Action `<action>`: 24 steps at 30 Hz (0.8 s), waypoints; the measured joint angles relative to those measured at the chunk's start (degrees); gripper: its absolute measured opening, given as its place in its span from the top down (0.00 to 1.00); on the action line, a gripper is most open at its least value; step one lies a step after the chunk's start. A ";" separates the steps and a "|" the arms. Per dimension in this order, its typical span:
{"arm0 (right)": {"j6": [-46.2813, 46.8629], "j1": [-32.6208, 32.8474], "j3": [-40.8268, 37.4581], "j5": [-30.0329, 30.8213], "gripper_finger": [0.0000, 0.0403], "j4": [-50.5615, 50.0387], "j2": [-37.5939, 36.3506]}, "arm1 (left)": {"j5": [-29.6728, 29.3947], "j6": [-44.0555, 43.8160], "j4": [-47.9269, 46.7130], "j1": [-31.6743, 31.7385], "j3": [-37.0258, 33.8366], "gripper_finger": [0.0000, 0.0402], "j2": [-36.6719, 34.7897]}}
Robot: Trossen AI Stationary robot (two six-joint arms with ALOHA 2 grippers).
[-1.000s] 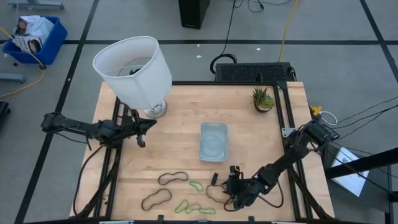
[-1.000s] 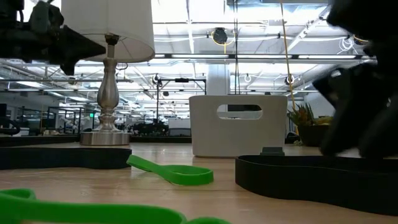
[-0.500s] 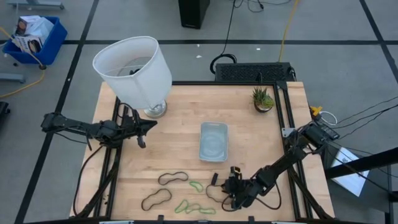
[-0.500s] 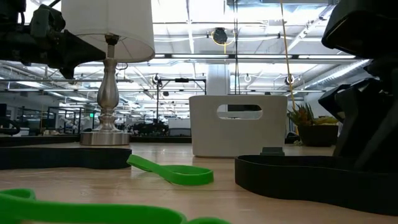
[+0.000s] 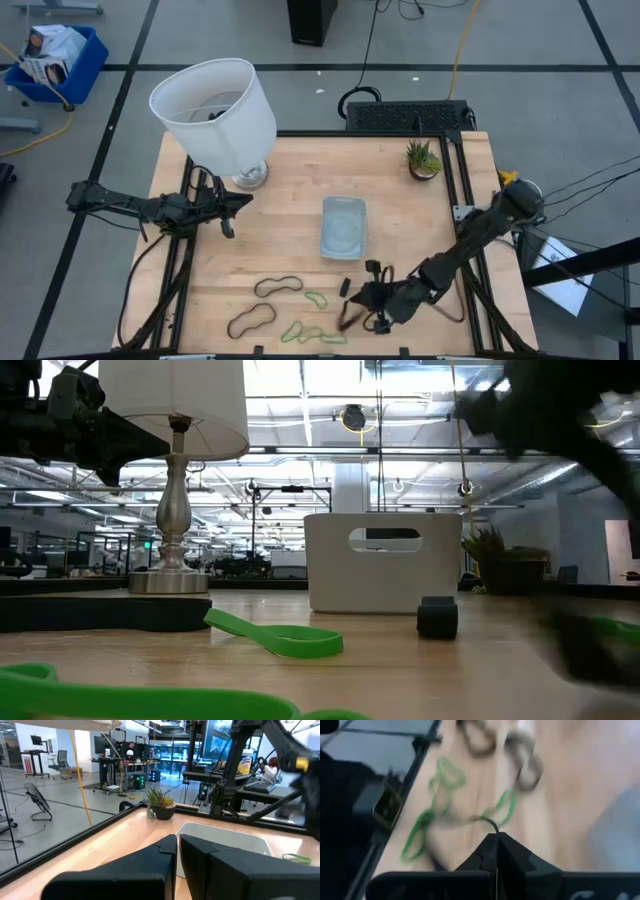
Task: Pick and place rubber bands into bin
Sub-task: Put the black rubber band into the gray container
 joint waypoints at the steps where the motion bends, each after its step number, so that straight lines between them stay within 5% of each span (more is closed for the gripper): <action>1: -3.26 -0.18 0.68 1.79 1.00 -0.81 -1.75 | -0.01 0.00 0.01 0.00 0.00 0.94 -0.01; 8: -19.15 -3.30 2.20 20.49 1.00 -0.88 -12.49 | 0.02 0.09 -0.02 0.00 0.00 0.94 0.00; 13: -22.90 -9.32 2.15 20.31 1.00 -0.09 -14.28 | 0.02 0.09 -0.02 0.00 0.00 0.94 -0.02; 24: -18.55 -20.79 -2.38 15.43 1.00 -0.67 -6.04 | 0.02 0.11 -0.06 -0.01 0.00 0.94 -0.02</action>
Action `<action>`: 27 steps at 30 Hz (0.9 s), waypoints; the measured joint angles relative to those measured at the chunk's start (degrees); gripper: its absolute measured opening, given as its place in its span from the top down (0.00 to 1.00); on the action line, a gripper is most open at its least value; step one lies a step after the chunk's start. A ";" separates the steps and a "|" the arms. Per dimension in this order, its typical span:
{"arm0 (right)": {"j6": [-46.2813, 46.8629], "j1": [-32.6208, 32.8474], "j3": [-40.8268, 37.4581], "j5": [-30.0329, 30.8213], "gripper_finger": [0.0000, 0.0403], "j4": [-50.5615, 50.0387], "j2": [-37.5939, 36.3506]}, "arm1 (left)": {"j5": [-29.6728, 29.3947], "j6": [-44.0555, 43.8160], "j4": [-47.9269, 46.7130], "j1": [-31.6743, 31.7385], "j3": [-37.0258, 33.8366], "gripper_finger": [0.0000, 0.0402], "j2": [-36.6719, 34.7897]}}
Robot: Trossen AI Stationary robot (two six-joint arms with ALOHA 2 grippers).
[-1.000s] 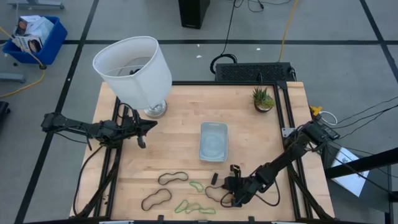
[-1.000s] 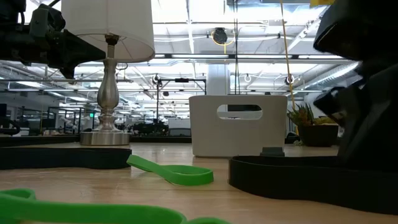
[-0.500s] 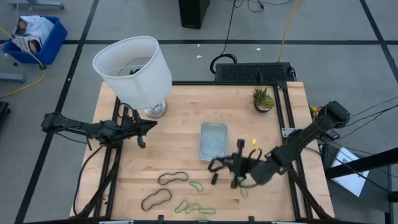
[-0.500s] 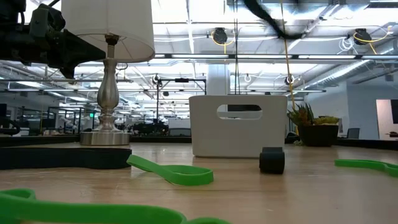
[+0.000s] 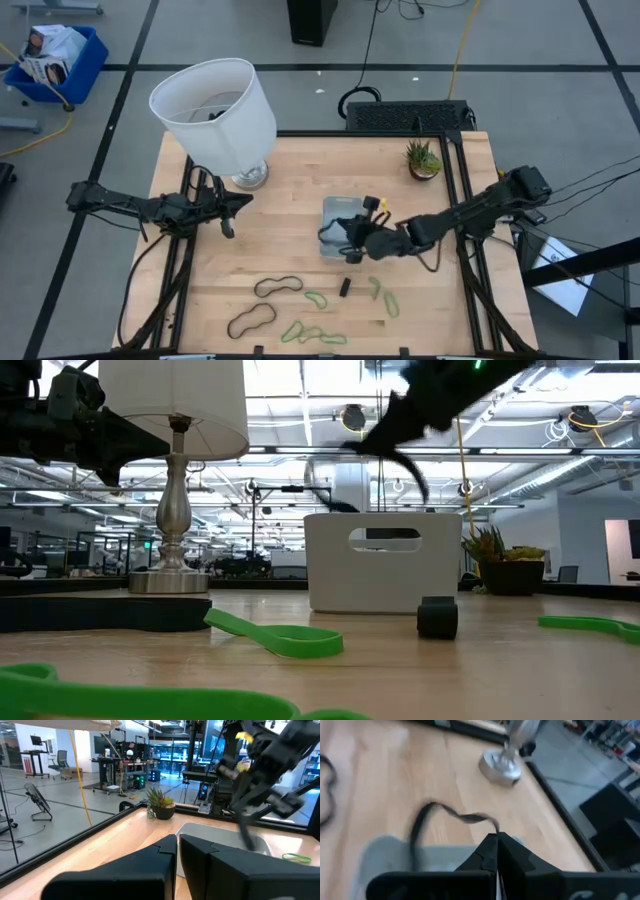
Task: Pick and place rubber bands into bin
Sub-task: Put the black rubber band into the gray container
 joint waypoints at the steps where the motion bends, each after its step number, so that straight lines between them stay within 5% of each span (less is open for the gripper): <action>1: 0.48 -0.60 -0.30 -0.05 1.00 -0.09 0.46 | 0.00 0.00 0.00 0.01 0.00 0.94 0.02; 20: 4.34 -4.53 -0.62 -8.72 1.00 -1.81 2.20 | 0.00 -0.21 -0.02 0.01 0.00 0.94 0.02; 27: 6.82 -4.80 -0.62 -10.01 0.89 -2.41 2.20 | 0.00 -0.37 -0.02 0.01 0.00 0.94 0.01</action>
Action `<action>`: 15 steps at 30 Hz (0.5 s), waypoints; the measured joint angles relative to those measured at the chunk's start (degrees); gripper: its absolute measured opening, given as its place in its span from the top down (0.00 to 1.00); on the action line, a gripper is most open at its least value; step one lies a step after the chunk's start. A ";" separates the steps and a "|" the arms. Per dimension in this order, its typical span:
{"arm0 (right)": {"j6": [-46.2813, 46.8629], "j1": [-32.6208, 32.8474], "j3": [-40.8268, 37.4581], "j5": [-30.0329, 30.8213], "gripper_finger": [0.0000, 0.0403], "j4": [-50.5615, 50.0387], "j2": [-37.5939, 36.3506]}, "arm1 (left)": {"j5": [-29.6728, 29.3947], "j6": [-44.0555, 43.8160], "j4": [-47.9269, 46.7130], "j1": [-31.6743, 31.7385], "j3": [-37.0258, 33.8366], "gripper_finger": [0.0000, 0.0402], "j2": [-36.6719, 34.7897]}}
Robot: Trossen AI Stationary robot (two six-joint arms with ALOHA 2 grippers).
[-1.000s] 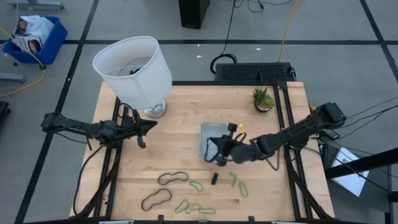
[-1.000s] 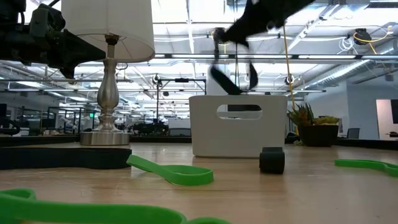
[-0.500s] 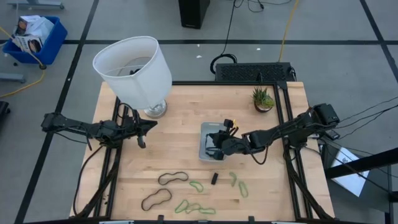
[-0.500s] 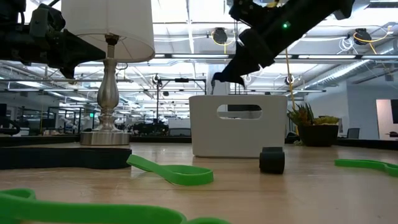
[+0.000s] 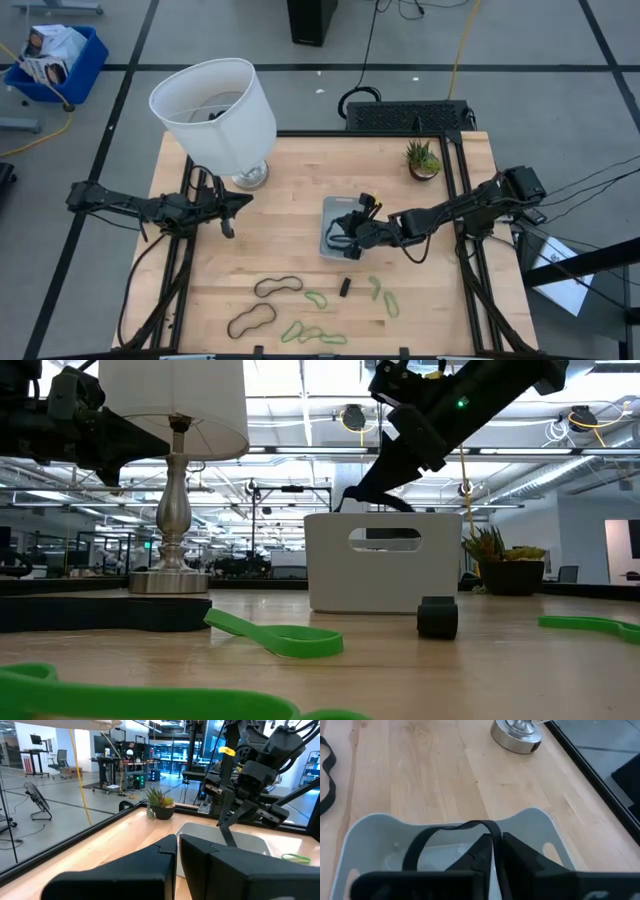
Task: Pick and place rubber bands into bin
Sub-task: Put the black rubber band into the gray container
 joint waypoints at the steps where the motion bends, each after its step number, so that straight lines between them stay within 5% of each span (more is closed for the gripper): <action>1: 0.00 0.00 0.00 -0.02 0.86 0.00 0.00 | 0.00 -0.02 0.00 0.00 0.00 0.94 0.01; 9: -0.41 0.02 0.00 1.48 0.66 -0.06 -0.18 | 0.00 -0.24 0.00 0.00 0.00 0.94 0.00; 15: -3.68 1.93 0.03 3.11 0.64 -0.67 -5.87 | 0.01 0.48 0.00 0.00 0.00 0.94 -0.01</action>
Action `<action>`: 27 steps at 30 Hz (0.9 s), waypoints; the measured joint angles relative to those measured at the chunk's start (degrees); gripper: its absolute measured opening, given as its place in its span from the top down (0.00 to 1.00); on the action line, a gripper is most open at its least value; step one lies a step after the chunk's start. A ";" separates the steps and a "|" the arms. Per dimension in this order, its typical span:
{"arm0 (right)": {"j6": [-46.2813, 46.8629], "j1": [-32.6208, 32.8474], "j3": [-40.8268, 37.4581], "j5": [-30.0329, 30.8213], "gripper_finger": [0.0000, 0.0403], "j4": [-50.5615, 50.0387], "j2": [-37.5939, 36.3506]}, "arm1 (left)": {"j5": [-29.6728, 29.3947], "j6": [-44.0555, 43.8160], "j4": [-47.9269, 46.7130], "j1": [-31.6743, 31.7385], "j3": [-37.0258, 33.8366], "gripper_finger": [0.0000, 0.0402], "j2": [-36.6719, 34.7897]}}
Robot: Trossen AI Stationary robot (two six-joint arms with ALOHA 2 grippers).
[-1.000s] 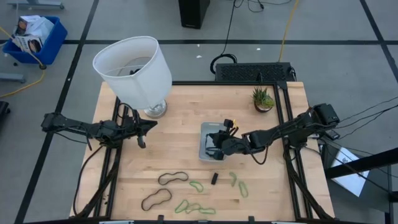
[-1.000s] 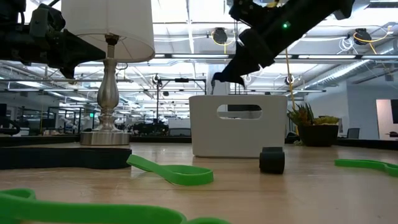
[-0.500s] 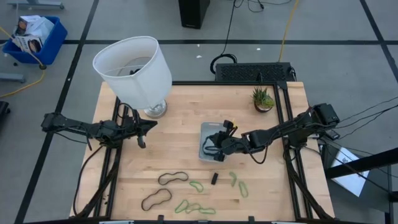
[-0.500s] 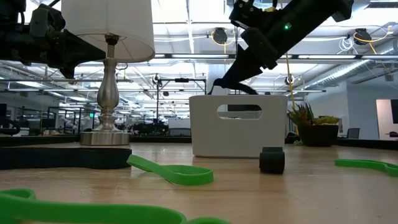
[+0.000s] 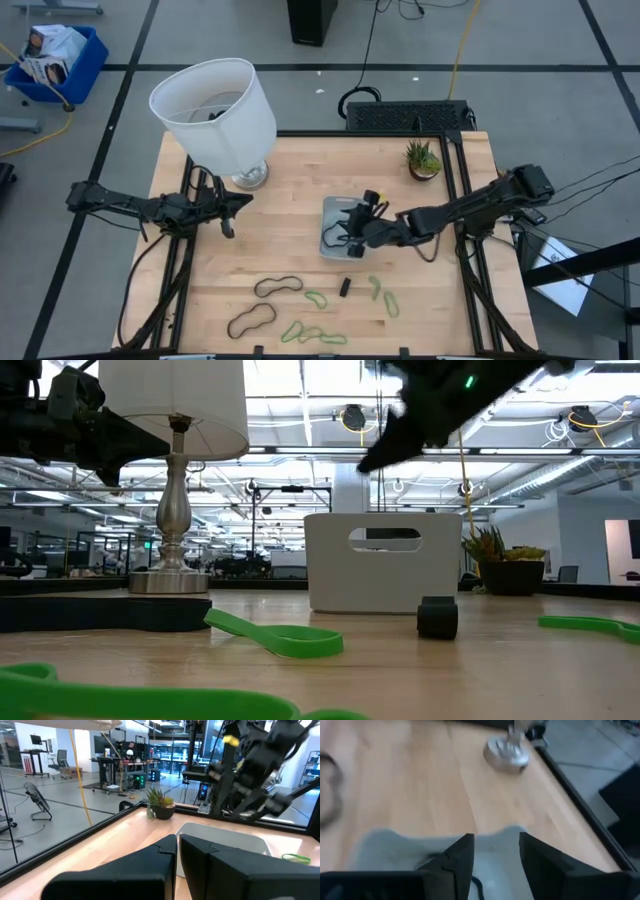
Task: Pick and place rubber bands into bin
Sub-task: Put the black rubber band into the gray container
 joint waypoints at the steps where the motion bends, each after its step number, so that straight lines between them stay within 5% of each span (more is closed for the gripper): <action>1: 0.20 0.59 0.02 -0.03 0.65 -0.07 -1.54 | 0.00 0.43 0.00 0.00 0.00 0.94 0.00; 11: 0.49 12.56 -2.18 5.97 0.98 -5.48 -13.55 | -0.01 4.46 -0.54 0.00 -0.02 0.94 0.02; 27: 5.65 25.63 -30.32 6.59 1.00 40.62 -7.82 | -0.01 4.31 -3.00 0.00 -0.02 0.94 0.02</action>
